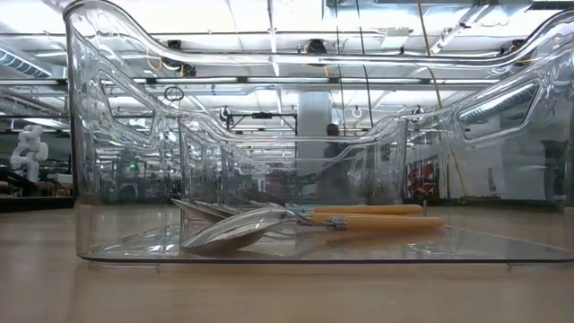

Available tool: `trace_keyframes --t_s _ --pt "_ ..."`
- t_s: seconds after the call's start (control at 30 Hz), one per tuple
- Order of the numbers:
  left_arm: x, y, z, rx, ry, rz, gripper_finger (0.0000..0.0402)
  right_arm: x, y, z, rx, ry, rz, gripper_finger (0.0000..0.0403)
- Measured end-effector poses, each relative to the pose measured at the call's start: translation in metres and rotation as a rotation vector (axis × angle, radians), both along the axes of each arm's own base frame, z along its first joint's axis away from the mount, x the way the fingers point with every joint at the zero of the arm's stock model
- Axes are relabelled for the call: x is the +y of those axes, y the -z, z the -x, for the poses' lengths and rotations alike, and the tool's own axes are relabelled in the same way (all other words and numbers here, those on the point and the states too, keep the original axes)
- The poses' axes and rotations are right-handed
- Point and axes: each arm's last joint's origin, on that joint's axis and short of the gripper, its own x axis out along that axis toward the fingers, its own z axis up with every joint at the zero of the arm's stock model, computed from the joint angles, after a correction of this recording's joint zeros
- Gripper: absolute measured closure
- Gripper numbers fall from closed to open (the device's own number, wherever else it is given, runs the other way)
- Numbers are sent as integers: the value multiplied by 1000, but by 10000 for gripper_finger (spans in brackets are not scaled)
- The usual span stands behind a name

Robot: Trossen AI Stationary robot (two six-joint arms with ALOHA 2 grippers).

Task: Sort silverware by color (type)
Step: Put the yellow spoon into the bottom transparent bin

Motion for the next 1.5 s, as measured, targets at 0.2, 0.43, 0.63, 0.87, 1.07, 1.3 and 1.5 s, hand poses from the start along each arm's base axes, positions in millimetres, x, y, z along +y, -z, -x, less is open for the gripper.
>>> trace_keyframes --t_s 0.2,0.43,0.63,0.87,1.07,1.3,1.5 --pt "11 -3 -13 24 -10 -57 387 -4 1 0 -8 74 36 298" --pt "18 2 -28 34 -51 -37 387 -5 3 1 8 115 -34 298" --pt "15 10 -42 80 -12 -53 387 -7 6 3 41 165 -90 298" --pt "17 19 -62 117 6 -5 387 -8 8 4 58 203 -140 298" --pt "19 25 -72 154 22 30 387 -9 10 5 67 225 -164 298" --pt "14 25 -71 137 30 59 387 -9 8 6 67 212 -147 294" --pt "7 23 -68 104 53 66 387 -9 8 6 71 208 -139 263"
